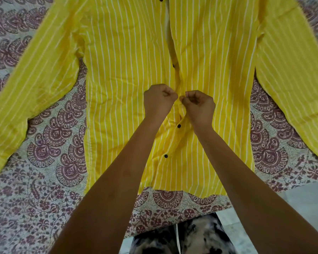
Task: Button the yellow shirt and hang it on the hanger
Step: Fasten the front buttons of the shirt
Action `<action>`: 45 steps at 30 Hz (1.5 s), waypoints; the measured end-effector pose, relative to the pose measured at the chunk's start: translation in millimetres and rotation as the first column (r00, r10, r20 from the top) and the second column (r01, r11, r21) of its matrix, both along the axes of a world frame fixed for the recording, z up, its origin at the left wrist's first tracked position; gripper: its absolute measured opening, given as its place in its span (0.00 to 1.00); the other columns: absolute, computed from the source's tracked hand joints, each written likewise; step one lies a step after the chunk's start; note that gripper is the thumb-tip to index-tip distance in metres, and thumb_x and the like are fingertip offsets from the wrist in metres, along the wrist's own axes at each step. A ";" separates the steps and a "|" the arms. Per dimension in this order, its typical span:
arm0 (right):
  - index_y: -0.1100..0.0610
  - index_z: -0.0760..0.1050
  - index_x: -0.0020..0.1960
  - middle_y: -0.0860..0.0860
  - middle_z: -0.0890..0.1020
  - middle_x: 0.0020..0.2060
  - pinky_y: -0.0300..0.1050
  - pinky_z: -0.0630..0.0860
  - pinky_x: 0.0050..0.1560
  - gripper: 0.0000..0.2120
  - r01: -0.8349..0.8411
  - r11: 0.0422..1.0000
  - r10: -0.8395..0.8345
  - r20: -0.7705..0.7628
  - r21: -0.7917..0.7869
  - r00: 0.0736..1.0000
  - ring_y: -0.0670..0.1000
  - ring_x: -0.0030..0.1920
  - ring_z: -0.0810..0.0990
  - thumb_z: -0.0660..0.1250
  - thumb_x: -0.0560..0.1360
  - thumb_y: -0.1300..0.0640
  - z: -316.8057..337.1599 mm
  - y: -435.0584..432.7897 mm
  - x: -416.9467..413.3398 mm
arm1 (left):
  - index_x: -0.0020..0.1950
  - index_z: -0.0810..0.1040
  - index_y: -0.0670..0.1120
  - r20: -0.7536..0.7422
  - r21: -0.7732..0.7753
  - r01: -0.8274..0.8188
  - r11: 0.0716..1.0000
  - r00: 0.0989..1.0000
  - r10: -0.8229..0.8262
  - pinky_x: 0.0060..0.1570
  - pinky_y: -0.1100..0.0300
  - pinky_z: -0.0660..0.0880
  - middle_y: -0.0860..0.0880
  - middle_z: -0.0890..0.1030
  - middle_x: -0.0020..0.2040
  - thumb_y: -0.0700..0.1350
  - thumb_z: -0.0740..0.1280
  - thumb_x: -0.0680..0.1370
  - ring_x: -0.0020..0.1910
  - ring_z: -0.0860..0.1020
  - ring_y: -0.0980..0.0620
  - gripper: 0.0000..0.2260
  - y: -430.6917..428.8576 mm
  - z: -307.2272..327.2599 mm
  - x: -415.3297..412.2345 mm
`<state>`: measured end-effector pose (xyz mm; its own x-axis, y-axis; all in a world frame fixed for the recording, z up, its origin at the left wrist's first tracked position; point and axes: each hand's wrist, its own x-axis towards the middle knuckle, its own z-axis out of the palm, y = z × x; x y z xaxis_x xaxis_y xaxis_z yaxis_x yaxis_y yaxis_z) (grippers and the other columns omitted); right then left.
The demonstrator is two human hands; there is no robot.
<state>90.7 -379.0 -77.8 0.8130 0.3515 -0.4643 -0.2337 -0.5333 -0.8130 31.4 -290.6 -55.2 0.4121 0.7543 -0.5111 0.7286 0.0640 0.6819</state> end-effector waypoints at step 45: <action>0.62 0.80 0.49 0.45 0.81 0.36 0.31 0.74 0.42 0.07 0.130 0.984 -0.122 -0.070 0.118 0.990 0.36 0.36 0.79 0.68 0.72 0.65 10.0 0.1 -23.7 | 0.35 0.78 0.46 0.041 -0.285 -0.170 0.943 0.981 0.190 0.48 0.51 0.78 0.46 0.81 0.36 0.40 0.67 0.74 0.38 0.80 0.49 0.08 -4.8 10.4 -4.8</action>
